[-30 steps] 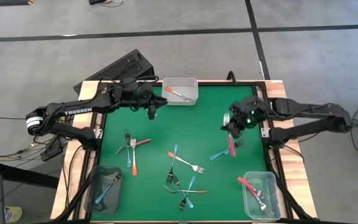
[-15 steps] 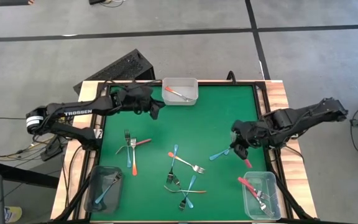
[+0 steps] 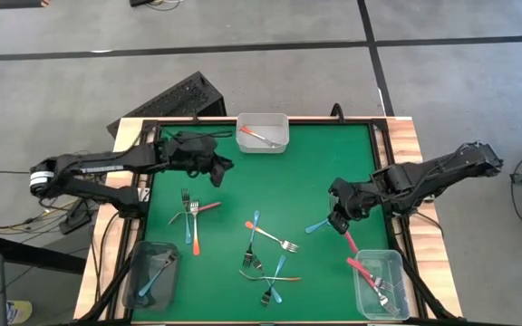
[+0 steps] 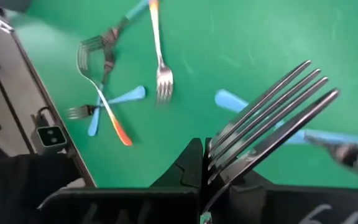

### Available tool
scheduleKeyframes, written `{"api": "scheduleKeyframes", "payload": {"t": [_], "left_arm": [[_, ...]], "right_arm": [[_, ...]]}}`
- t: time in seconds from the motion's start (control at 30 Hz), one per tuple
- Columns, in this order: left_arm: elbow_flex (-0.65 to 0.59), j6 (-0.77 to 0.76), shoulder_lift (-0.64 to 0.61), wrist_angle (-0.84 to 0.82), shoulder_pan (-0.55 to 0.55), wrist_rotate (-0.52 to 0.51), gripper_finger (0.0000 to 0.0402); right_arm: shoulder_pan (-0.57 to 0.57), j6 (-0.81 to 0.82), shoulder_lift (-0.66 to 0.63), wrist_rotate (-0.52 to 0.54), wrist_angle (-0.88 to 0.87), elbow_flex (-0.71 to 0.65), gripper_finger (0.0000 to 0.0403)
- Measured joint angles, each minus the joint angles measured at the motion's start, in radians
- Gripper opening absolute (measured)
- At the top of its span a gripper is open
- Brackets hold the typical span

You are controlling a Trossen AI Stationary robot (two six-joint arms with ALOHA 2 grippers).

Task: Sort silverware by color (type)
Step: Put the pink fork into the transparent bin

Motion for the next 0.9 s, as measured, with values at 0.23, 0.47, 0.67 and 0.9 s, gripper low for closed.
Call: {"api": "scheduleKeyframes", "payload": {"t": [0.23, 0.47, 0.67, 0.9], "left_arm": [[0.0, 0.028, -0.224, -0.3, -0.082, -0.11, 0.0068], [-0.09, -0.075, -0.401, -0.391, -0.19, -0.208, 0.0068], [-0.204, -0.182, -0.469, -0.395, -0.258, -0.209, 0.0068], [-0.289, -0.265, -0.477, -0.39, -0.327, -0.208, 0.0068]], "right_arm": [[0.122, 0.26, -0.003, -0.002, -0.043, 0.0, 0.002], [0.292, 0.524, 0.026, 0.063, -0.059, 0.0, 0.002], [0.422, 0.71, 0.099, 0.06, -0.061, 0.0, 0.002], [0.507, 0.87, 0.179, 0.021, -0.02, 0.0, 0.002]]}}
